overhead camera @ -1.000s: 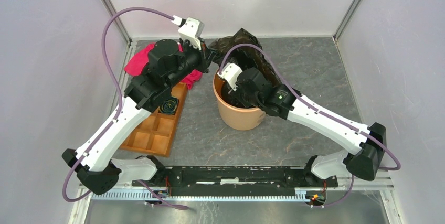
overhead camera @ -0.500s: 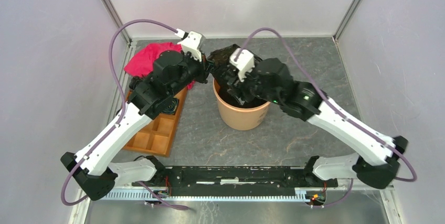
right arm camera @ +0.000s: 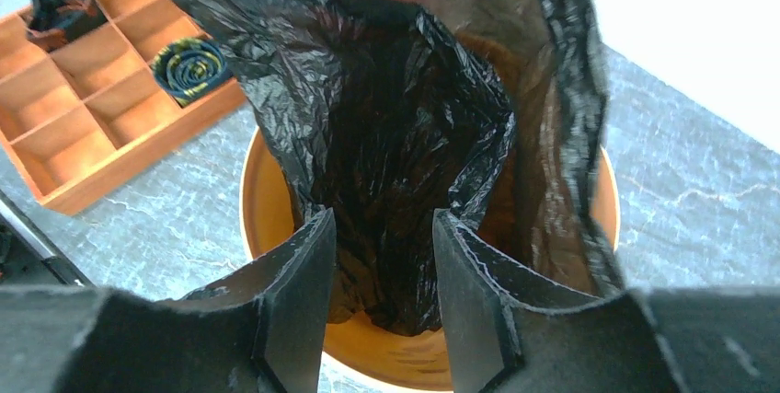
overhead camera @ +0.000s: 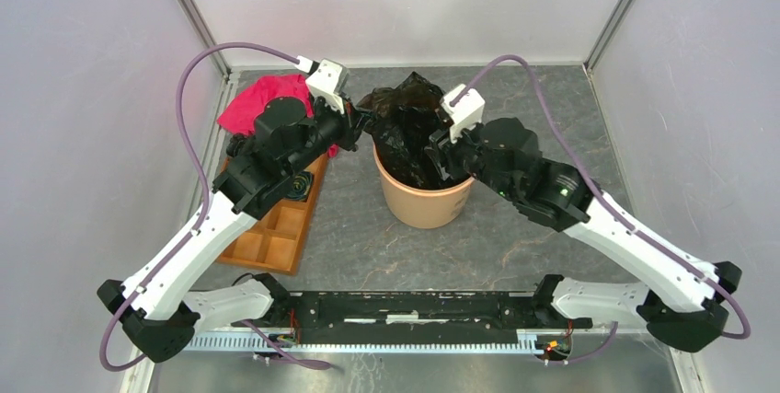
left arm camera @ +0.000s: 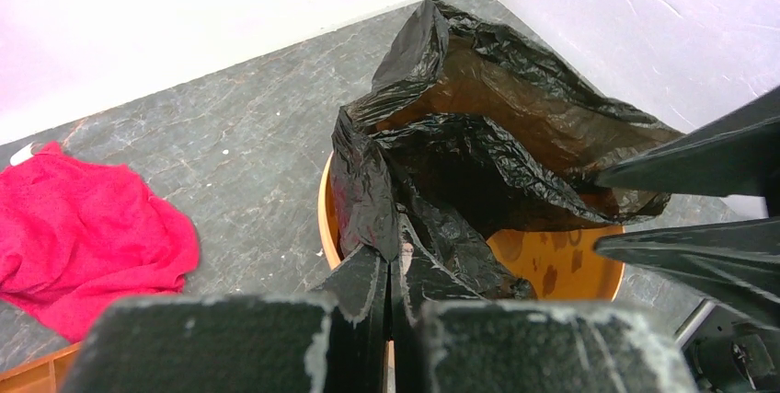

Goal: Put the trash bags into the trash bin

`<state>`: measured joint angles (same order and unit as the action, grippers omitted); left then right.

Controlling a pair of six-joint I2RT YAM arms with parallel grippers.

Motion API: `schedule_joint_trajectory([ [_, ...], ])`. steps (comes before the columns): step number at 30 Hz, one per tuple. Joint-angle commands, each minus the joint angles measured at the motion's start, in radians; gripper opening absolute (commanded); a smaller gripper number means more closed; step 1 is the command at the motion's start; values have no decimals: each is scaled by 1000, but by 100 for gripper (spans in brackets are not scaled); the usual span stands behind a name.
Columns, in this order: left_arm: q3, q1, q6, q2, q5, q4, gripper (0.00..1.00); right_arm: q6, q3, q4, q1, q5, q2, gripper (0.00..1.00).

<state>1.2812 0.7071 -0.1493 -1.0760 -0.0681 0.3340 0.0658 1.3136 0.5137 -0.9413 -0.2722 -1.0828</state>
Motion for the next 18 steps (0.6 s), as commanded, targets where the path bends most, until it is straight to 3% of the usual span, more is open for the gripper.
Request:
schedule_joint_trajectory([
  [1,-4,-3,19,23,15,-44,2,52,-11,-43,13,-54,-56,49],
  [10,-18,-3,28,25,11,-46,2,108,-52,-122,170,52,-108,50],
  [18,-22,-3,27,29,19,-51,2,82,-14,-178,193,83,-220,51],
])
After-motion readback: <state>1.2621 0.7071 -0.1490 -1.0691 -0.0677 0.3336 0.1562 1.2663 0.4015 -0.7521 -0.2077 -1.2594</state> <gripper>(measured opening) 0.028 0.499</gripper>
